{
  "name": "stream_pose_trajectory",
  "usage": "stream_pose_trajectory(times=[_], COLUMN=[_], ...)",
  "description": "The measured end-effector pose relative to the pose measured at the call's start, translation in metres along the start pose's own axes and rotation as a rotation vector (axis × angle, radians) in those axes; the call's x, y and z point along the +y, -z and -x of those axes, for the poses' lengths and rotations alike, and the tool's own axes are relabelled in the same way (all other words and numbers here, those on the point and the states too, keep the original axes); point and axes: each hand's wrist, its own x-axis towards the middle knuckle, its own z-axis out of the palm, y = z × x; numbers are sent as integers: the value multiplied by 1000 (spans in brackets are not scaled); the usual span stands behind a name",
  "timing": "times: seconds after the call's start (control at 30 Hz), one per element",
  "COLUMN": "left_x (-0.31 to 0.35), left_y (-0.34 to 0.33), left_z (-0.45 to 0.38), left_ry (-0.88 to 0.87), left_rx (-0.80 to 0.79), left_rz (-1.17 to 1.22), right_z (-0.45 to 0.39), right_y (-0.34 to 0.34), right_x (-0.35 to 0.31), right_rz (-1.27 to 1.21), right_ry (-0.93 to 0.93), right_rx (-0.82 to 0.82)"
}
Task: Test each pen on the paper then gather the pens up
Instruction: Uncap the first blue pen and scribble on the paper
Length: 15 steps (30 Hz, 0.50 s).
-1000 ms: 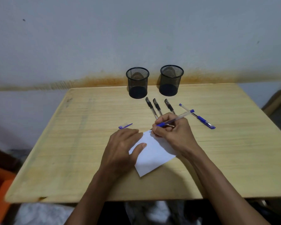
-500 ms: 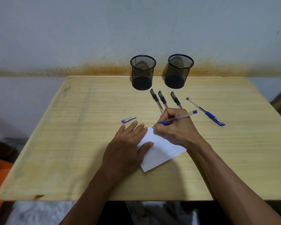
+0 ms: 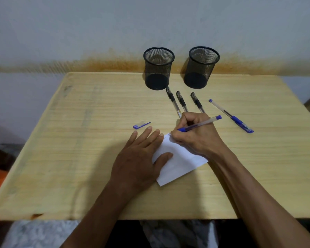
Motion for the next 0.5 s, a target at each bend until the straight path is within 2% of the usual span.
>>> stream_pose_trajectory(times=[0.5], left_x=[1], left_y=[2], left_z=[0], left_ry=[7], left_rx=[6], left_rz=[16], right_z=[5], right_y=[-2], right_x=[-2], right_rz=[-27], right_ry=[3], right_rx=[49])
